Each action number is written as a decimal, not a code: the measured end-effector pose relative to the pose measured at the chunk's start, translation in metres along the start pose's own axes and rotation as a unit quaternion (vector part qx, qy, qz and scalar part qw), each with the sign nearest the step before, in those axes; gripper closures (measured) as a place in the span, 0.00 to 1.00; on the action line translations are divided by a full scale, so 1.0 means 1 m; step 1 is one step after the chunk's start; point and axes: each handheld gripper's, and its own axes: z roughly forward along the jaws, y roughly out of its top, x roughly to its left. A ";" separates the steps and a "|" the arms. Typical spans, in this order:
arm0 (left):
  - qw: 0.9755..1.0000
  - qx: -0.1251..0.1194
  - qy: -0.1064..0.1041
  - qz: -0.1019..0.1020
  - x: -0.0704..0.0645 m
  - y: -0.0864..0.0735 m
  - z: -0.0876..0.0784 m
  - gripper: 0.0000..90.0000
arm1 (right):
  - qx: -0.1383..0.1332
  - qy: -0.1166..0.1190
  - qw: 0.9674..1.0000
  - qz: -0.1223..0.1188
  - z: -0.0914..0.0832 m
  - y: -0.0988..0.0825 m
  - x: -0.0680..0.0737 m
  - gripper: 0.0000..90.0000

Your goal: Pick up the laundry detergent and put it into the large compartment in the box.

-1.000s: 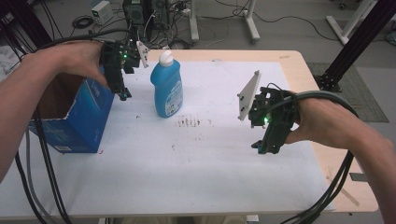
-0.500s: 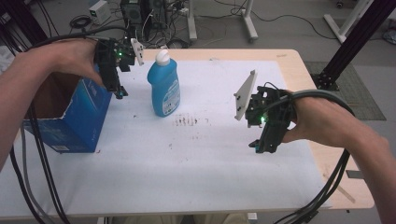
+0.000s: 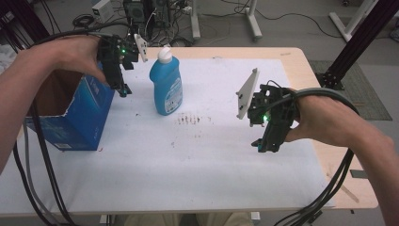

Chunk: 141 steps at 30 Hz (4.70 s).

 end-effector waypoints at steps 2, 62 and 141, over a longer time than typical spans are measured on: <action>1.000 -0.001 -0.006 -0.019 -0.001 0.001 -0.004 0.19 | -0.001 0.002 1.000 0.000 -0.001 -0.001 0.002 0.15; 0.921 -0.035 0.003 -0.387 -0.002 0.077 -0.005 0.19 | 0.002 -0.008 1.000 -0.013 -0.001 0.002 0.005 0.15; 0.919 -0.035 0.011 -0.392 0.012 0.091 0.006 0.42 | 0.009 -0.006 1.000 -0.016 0.005 -0.002 0.007 0.15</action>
